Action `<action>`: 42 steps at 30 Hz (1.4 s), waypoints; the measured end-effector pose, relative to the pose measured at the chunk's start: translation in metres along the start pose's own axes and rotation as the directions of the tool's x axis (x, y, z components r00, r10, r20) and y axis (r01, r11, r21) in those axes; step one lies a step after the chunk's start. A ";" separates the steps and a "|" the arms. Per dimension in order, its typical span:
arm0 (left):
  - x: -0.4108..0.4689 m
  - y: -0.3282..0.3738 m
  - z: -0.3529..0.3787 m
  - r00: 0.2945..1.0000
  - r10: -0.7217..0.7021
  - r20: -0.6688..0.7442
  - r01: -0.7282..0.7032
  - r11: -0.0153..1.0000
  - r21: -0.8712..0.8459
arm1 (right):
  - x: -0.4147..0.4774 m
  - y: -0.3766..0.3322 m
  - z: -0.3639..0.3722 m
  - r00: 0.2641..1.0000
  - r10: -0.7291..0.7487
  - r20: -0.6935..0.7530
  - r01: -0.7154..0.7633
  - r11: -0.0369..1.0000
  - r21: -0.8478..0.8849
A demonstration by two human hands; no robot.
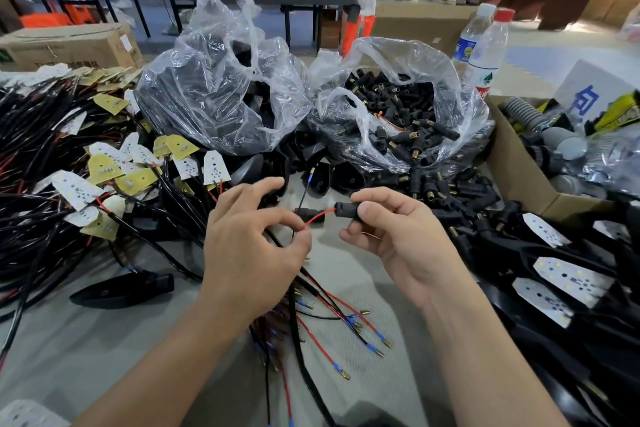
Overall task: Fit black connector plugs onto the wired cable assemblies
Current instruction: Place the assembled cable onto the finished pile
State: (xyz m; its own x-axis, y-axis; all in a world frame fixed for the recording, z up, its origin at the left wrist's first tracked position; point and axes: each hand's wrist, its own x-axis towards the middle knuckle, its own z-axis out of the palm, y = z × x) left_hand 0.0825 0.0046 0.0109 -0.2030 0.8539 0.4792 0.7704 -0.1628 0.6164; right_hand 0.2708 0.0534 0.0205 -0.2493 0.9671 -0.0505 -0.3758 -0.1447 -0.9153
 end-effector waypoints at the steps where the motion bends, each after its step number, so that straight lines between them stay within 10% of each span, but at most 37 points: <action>1: 0.000 -0.002 0.001 1.000 -0.016 0.013 0.016 1.000 -0.019 | 0.000 0.000 0.000 1.000 0.002 -0.001 -0.002 1.000 0.006; 8: -0.003 0.003 0.007 0.985 0.168 0.044 -0.171 0.981 0.092 | -0.003 0.005 0.006 0.998 -0.063 0.010 0.063 0.951 -0.304; 32: 0.000 -0.004 0.003 0.994 -0.012 0.112 0.032 0.985 -0.170 | -0.003 0.009 0.008 0.999 -0.031 -0.022 0.026 0.979 -0.203; 42: 0.000 -0.003 0.006 0.989 -0.121 0.084 0.136 0.969 -0.206 | -0.002 0.005 0.012 0.997 0.058 -0.049 -0.053 0.992 0.111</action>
State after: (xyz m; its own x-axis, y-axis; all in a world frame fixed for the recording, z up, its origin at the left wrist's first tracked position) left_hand 0.0840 0.0083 0.0055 -0.2429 0.9060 0.3466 0.5943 -0.1434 0.7913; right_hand 0.2587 0.0483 0.0212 -0.2271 0.9661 -0.1230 -0.4591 -0.2176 -0.8613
